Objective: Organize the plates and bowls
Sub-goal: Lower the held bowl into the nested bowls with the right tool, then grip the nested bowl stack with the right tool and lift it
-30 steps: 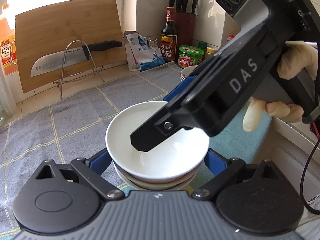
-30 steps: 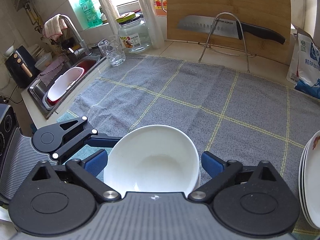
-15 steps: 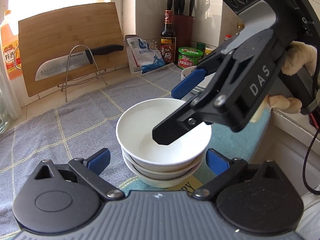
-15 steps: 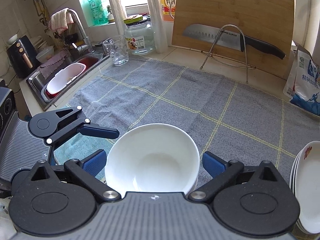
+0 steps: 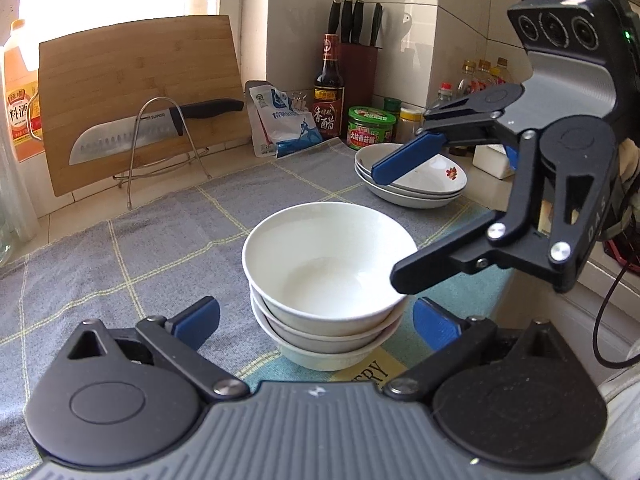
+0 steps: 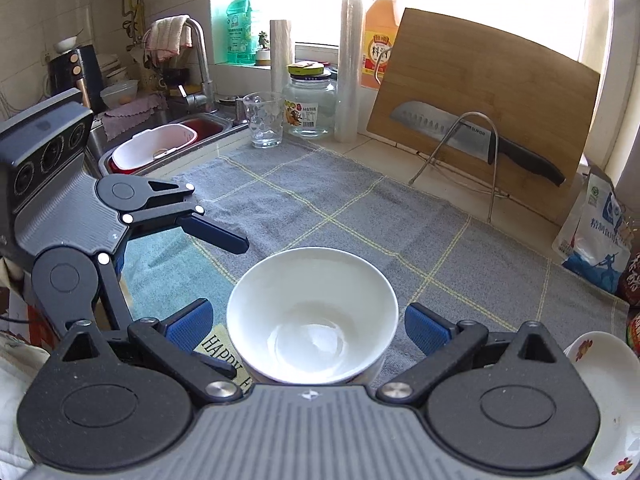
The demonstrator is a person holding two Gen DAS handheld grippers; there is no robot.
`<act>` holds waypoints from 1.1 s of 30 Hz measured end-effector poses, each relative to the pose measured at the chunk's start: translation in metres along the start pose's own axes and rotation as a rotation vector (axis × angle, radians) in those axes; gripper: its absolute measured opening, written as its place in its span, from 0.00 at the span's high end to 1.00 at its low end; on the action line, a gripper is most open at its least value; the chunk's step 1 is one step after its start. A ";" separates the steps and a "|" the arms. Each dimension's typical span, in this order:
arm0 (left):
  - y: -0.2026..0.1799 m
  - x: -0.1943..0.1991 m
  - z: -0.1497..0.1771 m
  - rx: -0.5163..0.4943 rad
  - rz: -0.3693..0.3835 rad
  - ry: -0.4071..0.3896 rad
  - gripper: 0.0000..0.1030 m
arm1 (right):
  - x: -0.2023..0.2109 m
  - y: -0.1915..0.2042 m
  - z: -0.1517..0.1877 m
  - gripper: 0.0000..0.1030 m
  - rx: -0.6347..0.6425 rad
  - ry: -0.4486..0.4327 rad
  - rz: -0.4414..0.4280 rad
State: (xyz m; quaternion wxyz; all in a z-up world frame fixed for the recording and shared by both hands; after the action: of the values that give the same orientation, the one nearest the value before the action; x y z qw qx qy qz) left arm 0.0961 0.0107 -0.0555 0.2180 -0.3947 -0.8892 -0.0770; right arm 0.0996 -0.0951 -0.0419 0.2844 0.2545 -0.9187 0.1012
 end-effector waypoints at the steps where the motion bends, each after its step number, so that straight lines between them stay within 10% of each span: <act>1: 0.000 0.001 0.001 -0.004 0.001 0.001 0.01 | 0.003 0.000 0.003 0.00 0.012 -0.008 0.005; 16: 0.007 -0.028 0.035 -0.125 0.012 0.131 0.01 | -0.026 -0.001 0.063 0.00 0.122 0.162 0.009; 33: 0.008 -0.060 0.026 -0.315 0.275 0.220 0.07 | -0.061 -0.016 0.054 0.00 0.212 0.197 -0.143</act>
State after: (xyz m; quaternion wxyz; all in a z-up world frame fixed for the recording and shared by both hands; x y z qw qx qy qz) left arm 0.1285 -0.0159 -0.1061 0.2575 -0.5305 -0.7751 -0.2269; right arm 0.1260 -0.1016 -0.1207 0.3511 0.3368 -0.8502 0.2013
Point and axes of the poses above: each gripper's, at about its wrist camera, not at the fingertips, and x roughly against the way its jaws point, y to its left, z to its underside, the point moved 5 cm from there along -x, roughly the way its jaws point, and after that the axes turned 9 degrees about -y, right-handed, at the moved point
